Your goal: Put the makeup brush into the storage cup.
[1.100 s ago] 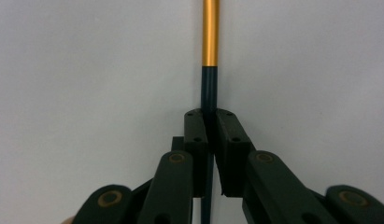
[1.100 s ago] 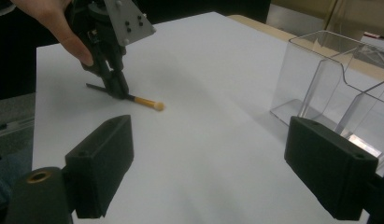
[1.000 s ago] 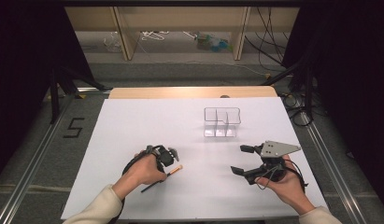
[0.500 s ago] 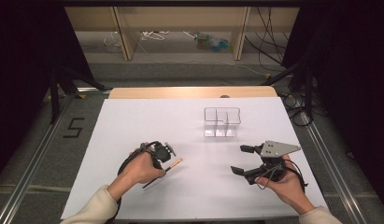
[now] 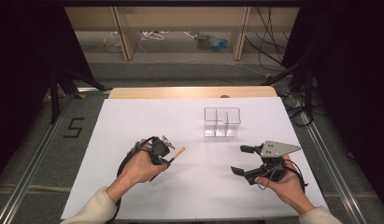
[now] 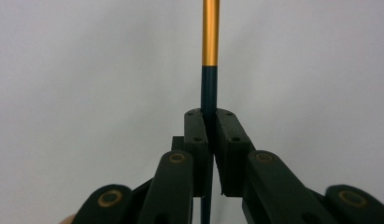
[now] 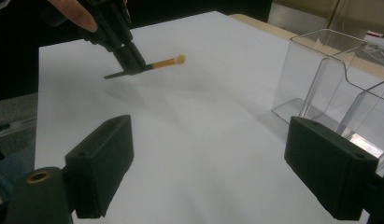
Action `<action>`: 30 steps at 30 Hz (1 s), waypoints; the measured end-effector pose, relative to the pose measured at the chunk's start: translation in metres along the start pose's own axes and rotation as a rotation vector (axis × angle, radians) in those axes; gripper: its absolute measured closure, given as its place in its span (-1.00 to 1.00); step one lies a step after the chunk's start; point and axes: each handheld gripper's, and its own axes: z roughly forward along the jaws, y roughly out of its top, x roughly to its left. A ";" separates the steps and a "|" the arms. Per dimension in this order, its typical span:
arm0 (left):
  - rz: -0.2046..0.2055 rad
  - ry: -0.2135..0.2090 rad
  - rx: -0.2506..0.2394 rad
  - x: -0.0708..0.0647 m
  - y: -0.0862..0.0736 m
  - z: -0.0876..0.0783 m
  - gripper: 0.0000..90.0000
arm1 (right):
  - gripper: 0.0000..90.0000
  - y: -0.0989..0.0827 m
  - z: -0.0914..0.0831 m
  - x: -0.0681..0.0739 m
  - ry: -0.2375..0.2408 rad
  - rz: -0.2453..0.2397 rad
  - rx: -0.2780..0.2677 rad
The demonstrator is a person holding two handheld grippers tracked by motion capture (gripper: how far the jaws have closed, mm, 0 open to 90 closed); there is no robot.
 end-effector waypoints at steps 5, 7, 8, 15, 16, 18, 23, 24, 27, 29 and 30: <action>-0.036 0.010 -0.116 -0.005 0.002 -0.007 0.86 | -0.63 0.001 -0.001 0.000 -0.001 0.000 0.013; -0.043 0.008 -0.148 -0.005 0.002 -0.009 0.86 | -0.63 0.001 -0.002 0.000 0.001 0.001 0.014; -0.046 0.003 -0.155 -0.006 0.002 -0.010 0.86 | -0.63 0.001 -0.001 0.000 0.000 -0.001 0.013; -0.054 -0.001 -0.234 -0.006 0.002 -0.012 0.86 | -0.63 0.000 0.000 0.000 0.006 -0.003 -0.005; -0.058 -0.001 -0.237 -0.006 0.001 -0.011 0.86 | -0.63 0.000 0.000 0.000 0.006 -0.003 -0.005; -0.071 -0.022 -0.261 -0.005 0.001 -0.011 0.85 | -0.63 0.001 -0.001 0.000 0.001 -0.006 0.002; -0.082 -0.021 -0.296 -0.004 -0.002 -0.011 0.85 | -0.63 0.000 0.000 0.000 0.003 -0.007 -0.005; -0.087 -0.018 -0.305 -0.005 -0.002 -0.011 0.85 | -0.63 0.000 0.000 0.000 0.004 -0.007 -0.005; -0.085 -0.032 -0.292 -0.004 -0.003 -0.014 0.85 | -0.63 0.000 0.001 0.001 0.003 -0.006 -0.024; -0.083 -0.024 -0.295 -0.003 -0.003 -0.013 0.85 | -0.63 0.000 0.001 0.001 0.002 -0.006 -0.025; -0.093 -0.003 -0.326 -0.005 -0.004 -0.011 0.85 | -0.63 0.000 0.001 0.001 0.001 -0.004 -0.025</action>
